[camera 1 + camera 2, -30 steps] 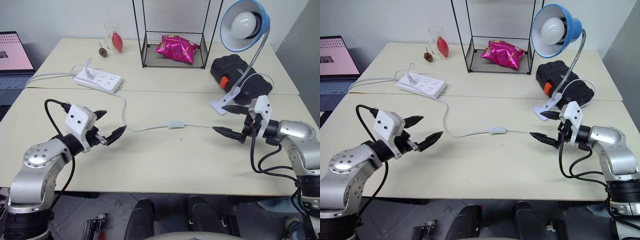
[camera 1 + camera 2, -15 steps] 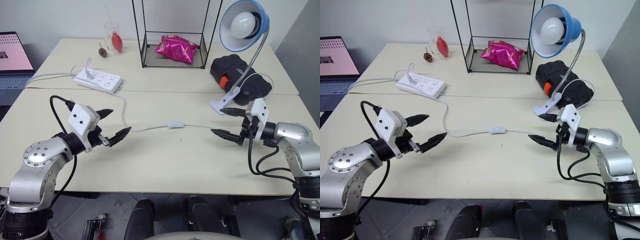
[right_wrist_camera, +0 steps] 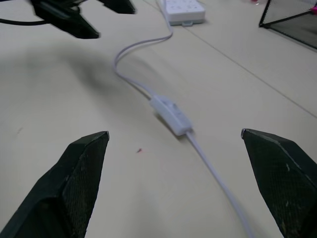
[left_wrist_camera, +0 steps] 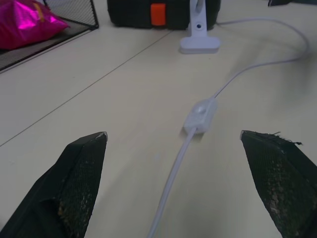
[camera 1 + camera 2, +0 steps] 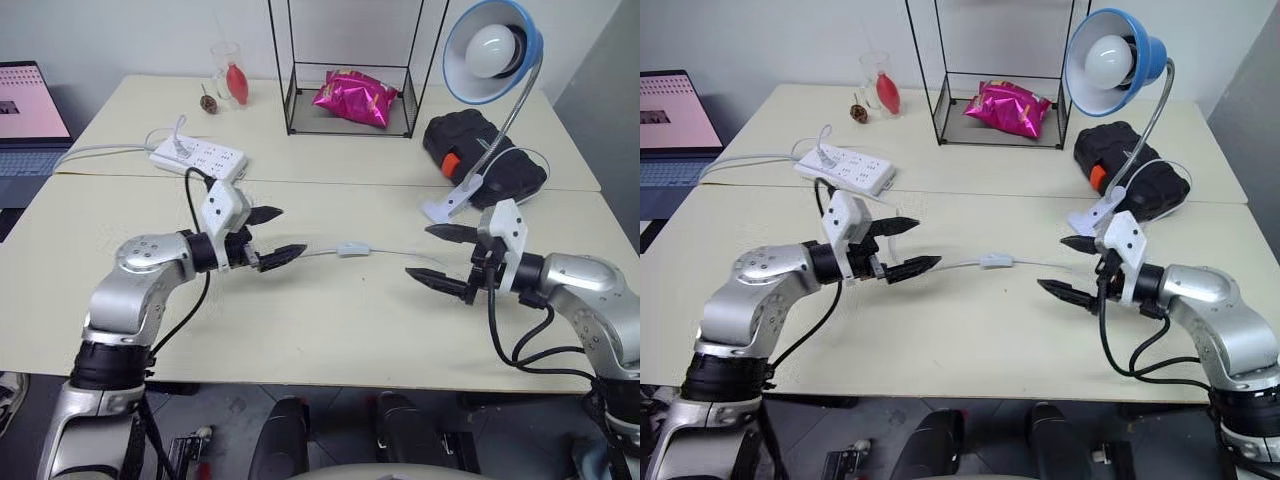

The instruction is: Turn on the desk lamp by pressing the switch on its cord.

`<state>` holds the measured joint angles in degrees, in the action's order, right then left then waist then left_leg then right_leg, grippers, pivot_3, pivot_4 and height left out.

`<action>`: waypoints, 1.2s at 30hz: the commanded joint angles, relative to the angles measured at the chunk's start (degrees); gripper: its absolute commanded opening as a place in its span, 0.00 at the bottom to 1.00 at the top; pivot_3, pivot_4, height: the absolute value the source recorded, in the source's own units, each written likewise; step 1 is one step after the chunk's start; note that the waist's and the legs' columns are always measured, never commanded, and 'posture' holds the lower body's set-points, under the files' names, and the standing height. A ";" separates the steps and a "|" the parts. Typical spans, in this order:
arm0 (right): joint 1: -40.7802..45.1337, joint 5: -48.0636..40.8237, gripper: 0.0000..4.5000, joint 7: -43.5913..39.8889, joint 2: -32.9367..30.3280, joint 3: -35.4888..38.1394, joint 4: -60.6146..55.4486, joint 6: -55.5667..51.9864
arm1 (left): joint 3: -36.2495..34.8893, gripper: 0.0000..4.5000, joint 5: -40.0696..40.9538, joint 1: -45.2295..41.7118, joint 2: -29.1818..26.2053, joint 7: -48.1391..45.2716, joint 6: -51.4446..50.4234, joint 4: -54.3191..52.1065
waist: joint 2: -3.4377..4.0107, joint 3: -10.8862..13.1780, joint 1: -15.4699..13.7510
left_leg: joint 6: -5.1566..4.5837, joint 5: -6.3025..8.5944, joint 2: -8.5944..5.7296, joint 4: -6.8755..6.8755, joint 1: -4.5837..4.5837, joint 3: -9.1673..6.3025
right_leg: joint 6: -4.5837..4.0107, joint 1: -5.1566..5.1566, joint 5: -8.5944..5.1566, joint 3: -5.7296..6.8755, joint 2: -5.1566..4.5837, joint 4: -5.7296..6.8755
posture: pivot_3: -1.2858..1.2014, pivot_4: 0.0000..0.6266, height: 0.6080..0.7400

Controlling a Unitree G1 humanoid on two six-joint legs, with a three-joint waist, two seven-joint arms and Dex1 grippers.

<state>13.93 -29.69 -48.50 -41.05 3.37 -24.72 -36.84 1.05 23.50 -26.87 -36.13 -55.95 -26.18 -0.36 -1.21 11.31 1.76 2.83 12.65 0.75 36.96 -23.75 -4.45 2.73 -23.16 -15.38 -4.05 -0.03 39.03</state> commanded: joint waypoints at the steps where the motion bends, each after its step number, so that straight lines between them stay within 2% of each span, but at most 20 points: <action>1: -1.71 -3.40 1.00 4.25 0.33 2.06 -6.94 -5.19 | 4.38 1.00 -1.47 -6.15 2.67 -3.30 -1.45 8.33 | -0.02 0.00 0.00 | 0.00 0.00 0.01 0.01 -0.02 0.00 | 0.00 -0.01 0.00 0.00 0.00 -0.01 | 0.52 0.24 1.00; 13: -7.56 -4.73 1.00 11.73 -0.94 3.84 -15.62 -13.24 | 11.23 1.00 -9.48 -19.99 12.65 -9.87 4.98 36.18 | -0.03 0.00 0.19 | 0.00 0.00 -0.03 0.01 -0.06 -0.01 | 0.02 -0.03 0.00 -0.02 0.01 -0.04 | 0.52 0.24 1.00; 23: -9.47 -5.91 1.00 13.43 -1.77 5.50 -18.60 -14.77 | 11.37 1.00 -13.06 -25.02 16.79 -14.49 8.77 47.58 | -0.04 -0.02 0.06 | -0.01 0.00 -0.04 0.02 -0.06 -0.02 | 0.05 -0.01 -0.01 -0.01 0.02 -0.04 | 0.52 0.24 1.00; 30: -9.53 -6.23 1.00 13.79 -2.19 5.56 -18.72 -14.67 | 11.25 0.72 -14.50 -25.13 17.70 -16.01 10.76 48.86 | -0.04 -0.01 0.06 | -0.01 0.00 -0.04 0.01 -0.07 -0.03 | 0.05 -0.01 -0.01 -0.01 0.02 -0.04 | 0.52 0.24 1.00; 31: -9.46 -6.23 1.00 13.78 -2.21 5.52 -18.64 -14.60 | 11.31 0.65 -14.72 -24.85 17.68 -16.27 10.97 48.62 | -0.04 -0.01 0.06 | -0.01 0.00 -0.04 0.01 -0.07 -0.03 | 0.05 -0.01 -0.01 -0.01 0.02 -0.04 | 0.52 0.24 1.00; 33: -9.32 -6.17 1.00 13.77 -2.22 5.40 -18.52 -14.47 | 11.31 0.58 -15.15 -24.44 17.64 -16.52 11.44 48.25 | -0.04 -0.01 0.06 | -0.01 0.00 -0.04 0.01 -0.07 -0.03 | 0.05 -0.01 -0.01 -0.01 0.02 -0.04 | 0.52 0.24 1.00; 36: -9.21 -5.95 1.00 13.58 -2.27 5.17 -18.18 -14.12 | 11.20 0.41 -16.17 -24.08 17.77 -16.11 12.79 48.15 | -0.05 -0.01 0.06 | -0.01 0.00 -0.04 0.01 -0.07 -0.03 | 0.06 -0.01 -0.01 -0.01 0.02 -0.03 | 0.52 0.24 1.00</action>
<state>4.28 -35.21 -34.89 -42.64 7.68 -41.51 -51.92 12.18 8.04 -51.16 -18.62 -71.88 -14.84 48.85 -1.25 11.30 1.82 2.83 12.65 0.72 36.97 -23.82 -4.48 2.79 -23.16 -15.39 -4.06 0.00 39.00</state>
